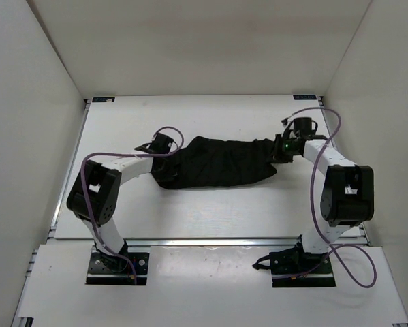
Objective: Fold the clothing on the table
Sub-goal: Fold the skirt
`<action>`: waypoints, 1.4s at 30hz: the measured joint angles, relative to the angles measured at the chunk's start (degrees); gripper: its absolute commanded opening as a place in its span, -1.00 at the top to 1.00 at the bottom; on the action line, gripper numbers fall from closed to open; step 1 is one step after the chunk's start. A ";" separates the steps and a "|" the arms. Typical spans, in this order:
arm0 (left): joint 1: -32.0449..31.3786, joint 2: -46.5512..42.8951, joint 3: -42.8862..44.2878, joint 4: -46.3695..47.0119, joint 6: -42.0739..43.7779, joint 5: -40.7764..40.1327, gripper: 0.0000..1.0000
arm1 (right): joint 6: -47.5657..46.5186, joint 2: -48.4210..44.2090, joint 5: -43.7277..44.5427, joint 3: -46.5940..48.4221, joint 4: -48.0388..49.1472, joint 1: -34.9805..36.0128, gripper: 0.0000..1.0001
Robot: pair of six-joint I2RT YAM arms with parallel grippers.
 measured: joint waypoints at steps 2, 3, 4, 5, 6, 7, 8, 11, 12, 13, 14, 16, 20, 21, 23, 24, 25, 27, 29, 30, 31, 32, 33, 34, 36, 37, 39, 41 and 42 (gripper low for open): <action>-1.73 2.34 2.64 0.31 0.39 1.79 1.00 | -0.59 -1.16 -0.07 4.24 -0.96 -0.22 1.00; -2.60 3.54 3.91 0.48 0.66 2.73 1.00 | -0.72 -1.62 -0.15 6.40 -1.62 0.02 1.00; -3.61 4.83 5.42 0.74 0.87 3.91 1.00 | -0.83 -2.16 -0.15 8.70 -1.90 0.59 1.00; -4.52 5.95 6.67 1.03 1.01 4.85 1.00 | -0.83 -2.45 -0.26 10.47 -2.03 1.27 1.00; -5.57 7.26 8.15 1.25 1.20 5.79 1.00 | -0.81 -2.64 -0.20 12.31 -2.01 2.51 1.00; -6.56 8.33 9.44 1.44 1.29 6.69 1.00 | -0.76 -2.75 -0.39 13.84 -2.03 3.82 1.00; -7.41 9.27 10.56 1.57 1.31 7.58 1.00 | -0.61 -2.75 -0.50 15.30 -1.90 5.68 1.00; -9.03 11.74 13.18 2.16 1.31 10.47 1.00 | 0.09 -2.67 -0.79 18.25 -2.12 12.09 0.98; -9.22 12.28 13.68 2.36 1.20 11.37 1.00 | 0.46 -2.54 -1.07 18.99 -2.25 14.38 1.00; -9.25 12.76 14.19 2.56 1.18 12.31 1.00 | 0.87 -2.29 -1.36 19.63 -2.21 16.37 0.99; -9.14 13.25 14.58 2.80 1.09 13.16 1.00 | 1.44 -2.01 -1.73 20.00 -1.97 18.34 1.00; -8.76 14.08 15.28 3.10 0.83 15.02 1.00 | 2.51 -1.18 -2.51 20.17 -1.38 21.70 1.00; -7.63 14.75 15.39 4.50 -0.59 18.14 1.00 | 4.83 2.03 -3.56 20.02 -0.46 25.92 1.00; -7.19 14.75 14.86 5.49 -1.16 18.78 1.00 | 5.44 2.80 -3.76 19.69 0.20 26.47 1.00; -6.16 14.60 13.22 7.82 -2.45 20.81 1.00 | 6.75 3.85 -4.42 18.16 2.05 27.08 1.00; -5.53 14.38 12.37 8.81 -3.04 21.92 1.00 | 7.34 4.15 -4.76 17.11 2.78 27.17 1.00; -4.87 14.14 11.50 9.66 -3.58 22.88 1.00 | 7.91 4.59 -5.18 16.24 3.26 27.19 1.00; -3.72 13.60 10.08 10.80 -4.26 24.24 1.00 | 8.96 5.90 -6.16 15.45 4.04 27.23 1.00; -2.86 12.96 8.76 11.72 -4.63 24.98 1.00 | 9.79 7.87 -7.39 15.50 5.18 27.39 1.00; -2.40 12.55 8.00 12.17 -4.81 25.16 1.00 | 10.21 8.87 -7.93 15.58 5.62 27.50 1.00; -2.05 12.13 7.23 12.59 -4.90 25.38 1.00 | 10.58 9.88 -8.33 15.65 5.95 27.69 1.00; -1.70 11.74 6.51 13.00 -5.05 25.57 1.00 | 10.78 10.86 -8.57 15.82 6.16 28.09 1.00; -1.46 11.47 5.97 13.31 -5.20 25.77 1.00 | 10.88 11.72 -8.79 15.98 6.34 28.57 1.00; -1.29 11.32 5.60 13.57 -5.31 26.01 1.00 | 11.02 12.57 -9.03 16.15 6.58 29.31 1.00; -1.01 11.23 5.22 13.94 -5.35 26.58 1.00 | 11.65 13.99 -9.57 16.61 7.61 30.82 1.00; -0.98 11.23 5.16 14.12 -5.38 26.75 1.00 | 12.09 14.62 -10.01 17.00 8.09 31.63 1.00; -0.98 11.13 4.79 14.62 -5.46 26.93 1.00 | 12.50 15.96 -10.58 18.84 7.91 32.70 0.98; -1.01 11.10 4.63 14.88 -5.53 27.02 1.00 | 12.70 17.73 -10.82 22.32 7.80 33.77 0.99; -1.01 11.08 4.57 15.04 -5.62 27.06 1.00 | 12.70 18.34 -10.80 23.89 7.74 34.21 0.99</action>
